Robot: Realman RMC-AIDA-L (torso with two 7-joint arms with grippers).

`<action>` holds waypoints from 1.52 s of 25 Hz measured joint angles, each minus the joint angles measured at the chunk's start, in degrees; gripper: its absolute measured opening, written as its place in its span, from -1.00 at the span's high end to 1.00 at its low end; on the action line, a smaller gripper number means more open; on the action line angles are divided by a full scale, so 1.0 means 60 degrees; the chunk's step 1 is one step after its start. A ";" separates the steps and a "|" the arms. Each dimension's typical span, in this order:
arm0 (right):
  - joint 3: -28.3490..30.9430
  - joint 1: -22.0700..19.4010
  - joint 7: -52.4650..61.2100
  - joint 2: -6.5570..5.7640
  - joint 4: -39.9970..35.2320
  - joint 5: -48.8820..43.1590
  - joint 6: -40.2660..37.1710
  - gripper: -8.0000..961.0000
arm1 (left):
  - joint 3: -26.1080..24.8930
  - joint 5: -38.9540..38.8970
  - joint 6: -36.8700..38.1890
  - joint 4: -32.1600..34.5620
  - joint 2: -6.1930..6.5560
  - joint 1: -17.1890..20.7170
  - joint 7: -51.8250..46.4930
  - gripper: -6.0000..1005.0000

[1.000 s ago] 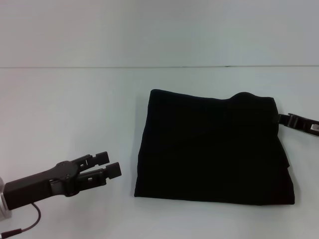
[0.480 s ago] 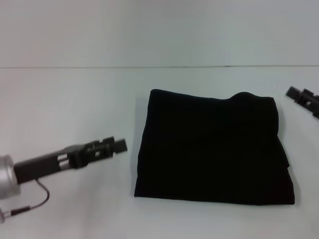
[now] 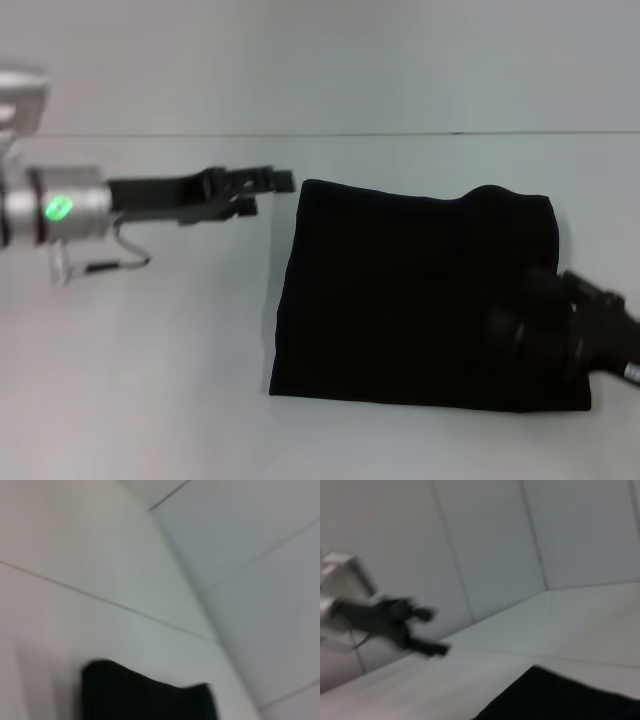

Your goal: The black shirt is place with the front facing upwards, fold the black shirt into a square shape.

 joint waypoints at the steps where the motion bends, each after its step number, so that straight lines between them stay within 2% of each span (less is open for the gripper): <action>1: -0.0005 -0.0053 -0.0273 0.0004 0.0134 -0.0114 -0.0059 -0.87 | 0.0158 0.0064 -0.0312 -0.0005 -0.0001 -0.0197 -0.0159 -0.89; 4: -0.0061 -0.0167 -0.0911 0.0010 0.0514 -0.0375 -0.0121 -0.97 | 0.0635 0.0283 -0.1548 -0.0039 -0.0179 -0.0906 -0.0444 -0.89; 8: -0.0095 -0.0267 -0.1556 0.0016 0.0904 -0.0643 -0.0123 -0.97 | 0.1137 0.0603 -0.3013 -0.0056 -0.0662 -0.1317 -0.0455 -0.89; 11: -0.0079 -0.0416 -0.1793 0.0037 0.1039 -0.0694 -0.0127 -0.97 | 0.1386 0.0647 -0.3780 -0.0048 -0.0973 -0.1365 -0.0414 -0.89; 17: -0.0065 -0.0526 -0.1851 0.0017 0.1071 -0.0694 -0.0212 -0.97 | 0.1373 0.0585 -0.5010 -0.0020 -0.1527 -0.1277 -0.0065 -0.89; 22: -0.0093 -0.0542 -0.1802 0.0013 0.1077 -0.0698 -0.0245 -0.97 | 0.1365 0.0540 -0.6200 -0.0038 -0.1907 -0.1294 0.0500 -0.89; 27: -0.0093 -0.0547 -0.1788 0.0023 0.1090 -0.0715 -0.0339 -0.97 | 0.1425 0.0322 -0.7045 -0.0561 -0.1993 -0.1581 0.1097 -0.89; 38: -0.0093 -0.0514 -0.1778 0.0027 0.1103 -0.0724 -0.0359 -0.97 | 0.1440 -0.0676 -0.7701 -0.1294 -0.2029 -0.1704 0.2497 -0.82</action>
